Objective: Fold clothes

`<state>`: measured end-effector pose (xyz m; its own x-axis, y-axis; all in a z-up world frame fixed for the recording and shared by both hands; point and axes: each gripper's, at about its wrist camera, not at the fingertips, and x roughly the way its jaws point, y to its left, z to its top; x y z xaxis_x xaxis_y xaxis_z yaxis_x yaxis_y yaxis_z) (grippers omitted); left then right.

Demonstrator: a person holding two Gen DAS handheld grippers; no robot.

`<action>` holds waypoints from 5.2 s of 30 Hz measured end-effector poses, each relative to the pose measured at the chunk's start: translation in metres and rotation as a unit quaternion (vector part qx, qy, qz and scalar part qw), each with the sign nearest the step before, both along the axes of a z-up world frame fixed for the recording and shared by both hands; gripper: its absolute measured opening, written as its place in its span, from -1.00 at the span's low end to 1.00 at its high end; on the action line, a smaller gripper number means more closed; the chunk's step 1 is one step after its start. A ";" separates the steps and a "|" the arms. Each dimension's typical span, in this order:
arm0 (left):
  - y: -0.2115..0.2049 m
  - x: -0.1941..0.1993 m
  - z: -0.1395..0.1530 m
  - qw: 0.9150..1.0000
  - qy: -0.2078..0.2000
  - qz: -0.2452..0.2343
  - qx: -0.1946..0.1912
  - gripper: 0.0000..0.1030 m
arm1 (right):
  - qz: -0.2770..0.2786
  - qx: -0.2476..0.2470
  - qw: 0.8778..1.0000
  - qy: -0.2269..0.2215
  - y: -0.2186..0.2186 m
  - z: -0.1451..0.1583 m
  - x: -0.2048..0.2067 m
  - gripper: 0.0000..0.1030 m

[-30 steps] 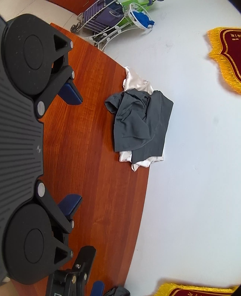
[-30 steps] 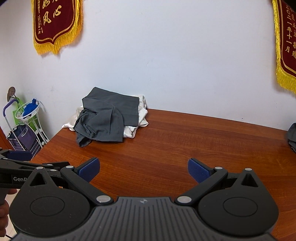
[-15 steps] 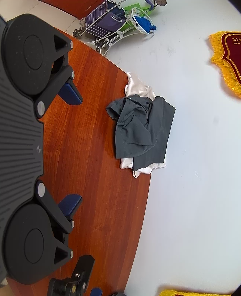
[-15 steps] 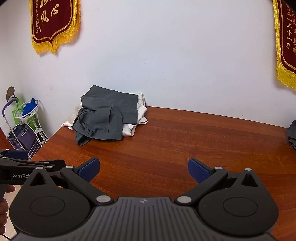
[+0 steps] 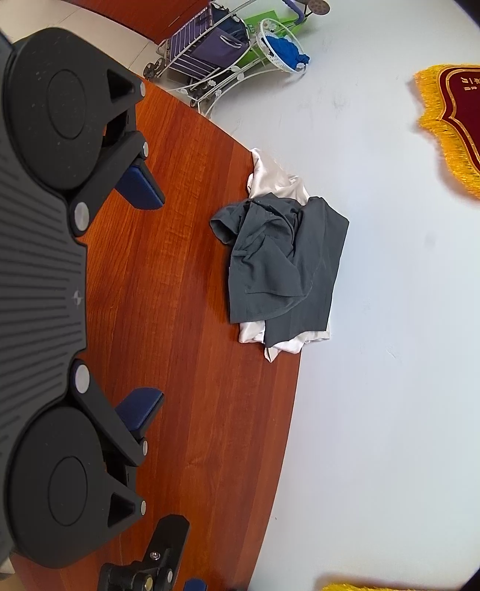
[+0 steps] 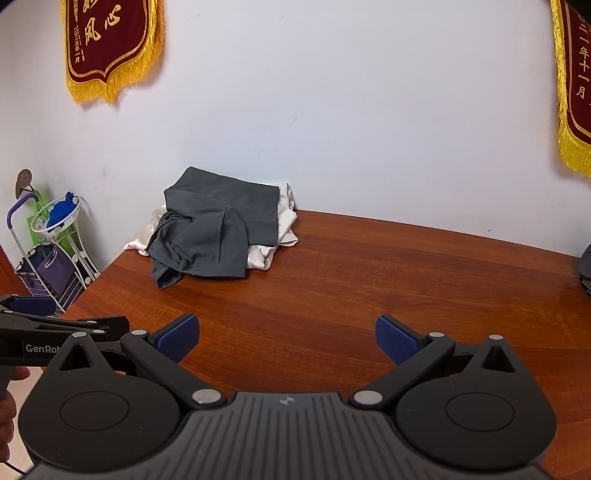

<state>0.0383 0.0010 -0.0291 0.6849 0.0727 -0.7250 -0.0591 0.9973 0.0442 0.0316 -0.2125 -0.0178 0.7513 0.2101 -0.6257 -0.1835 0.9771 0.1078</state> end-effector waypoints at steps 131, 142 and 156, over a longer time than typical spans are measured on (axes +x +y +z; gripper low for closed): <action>0.201 0.244 -0.196 0.999 0.003 -0.028 -0.038 -0.12 | 0.126 -0.175 0.976 -0.035 0.227 -0.196 0.279 -0.27; 0.210 0.257 -0.207 1.000 0.020 -0.007 -0.014 -0.79 | 0.092 -0.107 0.989 -0.040 0.218 -0.176 0.282 -0.80; 0.249 0.228 -0.186 1.000 0.008 0.020 0.010 -0.86 | -0.121 0.037 0.992 0.028 0.094 -0.138 0.247 -0.92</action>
